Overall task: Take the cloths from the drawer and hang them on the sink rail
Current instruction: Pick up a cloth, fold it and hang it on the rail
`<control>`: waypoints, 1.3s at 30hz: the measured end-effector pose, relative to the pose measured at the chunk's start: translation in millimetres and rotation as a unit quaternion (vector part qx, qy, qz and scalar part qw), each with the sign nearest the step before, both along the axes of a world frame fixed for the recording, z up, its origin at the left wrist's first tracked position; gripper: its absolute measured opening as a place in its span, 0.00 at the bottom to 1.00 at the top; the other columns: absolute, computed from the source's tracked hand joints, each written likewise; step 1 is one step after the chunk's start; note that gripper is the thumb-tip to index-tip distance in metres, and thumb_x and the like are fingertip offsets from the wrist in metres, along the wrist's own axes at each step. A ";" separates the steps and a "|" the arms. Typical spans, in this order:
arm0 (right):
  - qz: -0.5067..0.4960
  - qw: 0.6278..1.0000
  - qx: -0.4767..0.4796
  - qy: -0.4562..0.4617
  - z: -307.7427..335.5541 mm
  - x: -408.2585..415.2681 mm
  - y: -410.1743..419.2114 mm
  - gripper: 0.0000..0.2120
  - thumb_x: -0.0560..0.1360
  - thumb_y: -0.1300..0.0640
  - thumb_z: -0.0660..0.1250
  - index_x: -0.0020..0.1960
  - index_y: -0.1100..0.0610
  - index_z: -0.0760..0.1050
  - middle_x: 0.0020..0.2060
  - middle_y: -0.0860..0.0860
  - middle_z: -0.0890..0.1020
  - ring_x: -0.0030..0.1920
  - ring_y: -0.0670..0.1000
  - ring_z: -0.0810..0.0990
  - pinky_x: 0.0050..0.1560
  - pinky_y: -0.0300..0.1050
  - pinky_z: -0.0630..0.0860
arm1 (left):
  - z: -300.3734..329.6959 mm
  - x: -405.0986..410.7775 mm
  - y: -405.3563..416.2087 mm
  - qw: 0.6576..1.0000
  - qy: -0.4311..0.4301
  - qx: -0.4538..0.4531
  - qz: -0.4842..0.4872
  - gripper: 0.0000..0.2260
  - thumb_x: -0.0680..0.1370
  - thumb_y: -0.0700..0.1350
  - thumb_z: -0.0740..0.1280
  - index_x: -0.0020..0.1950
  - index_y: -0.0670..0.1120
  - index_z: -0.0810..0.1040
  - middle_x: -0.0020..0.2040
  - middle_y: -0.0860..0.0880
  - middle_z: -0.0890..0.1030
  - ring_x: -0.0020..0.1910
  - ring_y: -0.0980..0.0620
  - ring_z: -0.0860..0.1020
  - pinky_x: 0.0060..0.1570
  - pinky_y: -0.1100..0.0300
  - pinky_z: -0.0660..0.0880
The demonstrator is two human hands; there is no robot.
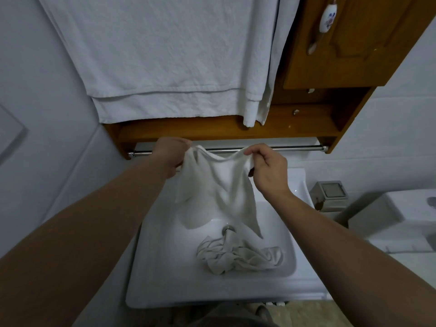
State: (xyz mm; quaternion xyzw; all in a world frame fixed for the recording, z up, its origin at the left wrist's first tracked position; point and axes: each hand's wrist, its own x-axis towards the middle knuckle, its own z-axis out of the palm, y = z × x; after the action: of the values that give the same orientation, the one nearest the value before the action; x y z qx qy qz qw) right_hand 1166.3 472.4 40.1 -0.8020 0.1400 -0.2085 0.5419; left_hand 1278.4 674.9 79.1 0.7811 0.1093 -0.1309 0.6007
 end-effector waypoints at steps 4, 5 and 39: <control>0.074 0.992 -0.072 0.078 4.0 4.6 10.5 0.17 0.79 0.63 0.57 0.47 0.51 0.83 0.42 0.46 0.84 0.30 0.47 0.83 0.41 0.52 0.83 | 3.9 -4.6 -6.0 0.997 0.029 -0.071 0.008 0.09 0.79 0.37 0.66 0.57 0.47 0.80 0.52 0.44 0.78 0.44 0.50 0.76 0.36 0.61 0.74; 0.098 0.988 -0.074 0.092 3.3 4.9 13.8 0.17 0.79 0.63 0.57 0.49 0.51 0.83 0.43 0.47 0.84 0.30 0.47 0.83 0.41 0.52 0.83 | 3.7 -5.3 -7.6 0.996 0.034 -0.088 -0.005 0.11 0.79 0.37 0.66 0.60 0.46 0.79 0.53 0.43 0.77 0.45 0.49 0.77 0.36 0.61 0.75; 0.271 0.917 -0.136 0.257 -4.3 21.5 27.5 0.11 0.73 0.49 0.74 0.40 0.57 0.83 0.37 0.58 0.83 0.32 0.49 0.76 0.35 0.43 0.72 | -8.9 -3.4 -15.0 0.995 -0.056 0.078 -0.025 0.07 0.80 0.42 0.66 0.46 0.50 0.83 0.53 0.47 0.80 0.53 0.47 0.76 0.57 0.50 0.77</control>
State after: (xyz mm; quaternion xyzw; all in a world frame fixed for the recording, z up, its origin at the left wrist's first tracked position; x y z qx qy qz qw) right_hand 1187.9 499.9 35.8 -0.9011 0.0219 0.1430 0.4087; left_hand 1275.0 659.9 70.2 0.8341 0.0655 -0.0930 0.5398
